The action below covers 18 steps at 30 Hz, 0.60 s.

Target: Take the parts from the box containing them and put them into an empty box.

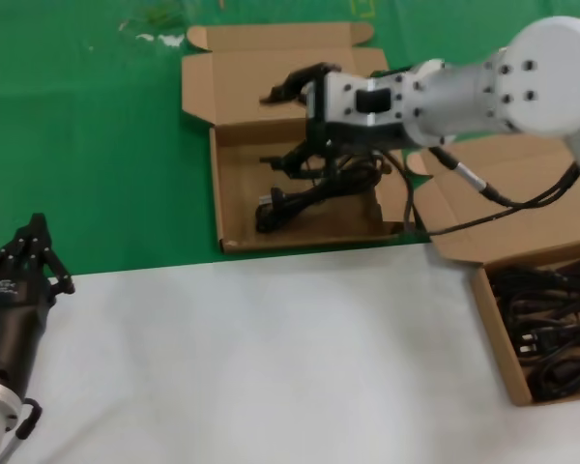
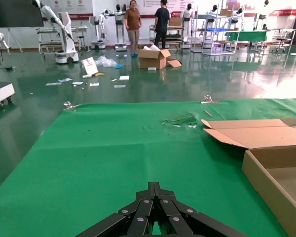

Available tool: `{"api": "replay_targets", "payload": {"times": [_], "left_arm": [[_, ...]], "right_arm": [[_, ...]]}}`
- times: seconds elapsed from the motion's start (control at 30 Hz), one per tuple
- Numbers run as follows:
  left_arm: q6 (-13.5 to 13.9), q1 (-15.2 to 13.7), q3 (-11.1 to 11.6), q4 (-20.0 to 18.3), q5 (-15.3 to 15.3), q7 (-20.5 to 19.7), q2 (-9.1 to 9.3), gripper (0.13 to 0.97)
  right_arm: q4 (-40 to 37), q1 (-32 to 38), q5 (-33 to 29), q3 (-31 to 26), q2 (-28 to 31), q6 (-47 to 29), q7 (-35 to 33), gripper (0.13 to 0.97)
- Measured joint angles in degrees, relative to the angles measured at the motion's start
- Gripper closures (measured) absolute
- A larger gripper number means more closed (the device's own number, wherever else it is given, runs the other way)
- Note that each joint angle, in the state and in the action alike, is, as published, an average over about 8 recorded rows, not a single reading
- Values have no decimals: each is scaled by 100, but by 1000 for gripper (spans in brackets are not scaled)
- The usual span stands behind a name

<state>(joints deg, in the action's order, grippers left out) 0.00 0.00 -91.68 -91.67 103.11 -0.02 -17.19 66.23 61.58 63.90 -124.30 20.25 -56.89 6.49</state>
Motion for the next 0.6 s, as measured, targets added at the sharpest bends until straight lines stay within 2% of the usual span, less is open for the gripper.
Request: {"api": "replay_targets", "payload": {"times": [0.07,0.33,0.47,0.6], "left_arm": [[0,0,0,0,0,0,0,957],[0,0,0,0,0,0,0,957],[0,0,0,0,0,0,0,957],[0,0,0,0,0,0,0,956]], "right_arm": [[325,-152,98,149,141,79,88,677],[1637,-1133,624,850,746,533,562,468],[2051,-1607,858,1111,932,728,796,468],[2195,-1804,947,1210,993,819,886,379]]}}
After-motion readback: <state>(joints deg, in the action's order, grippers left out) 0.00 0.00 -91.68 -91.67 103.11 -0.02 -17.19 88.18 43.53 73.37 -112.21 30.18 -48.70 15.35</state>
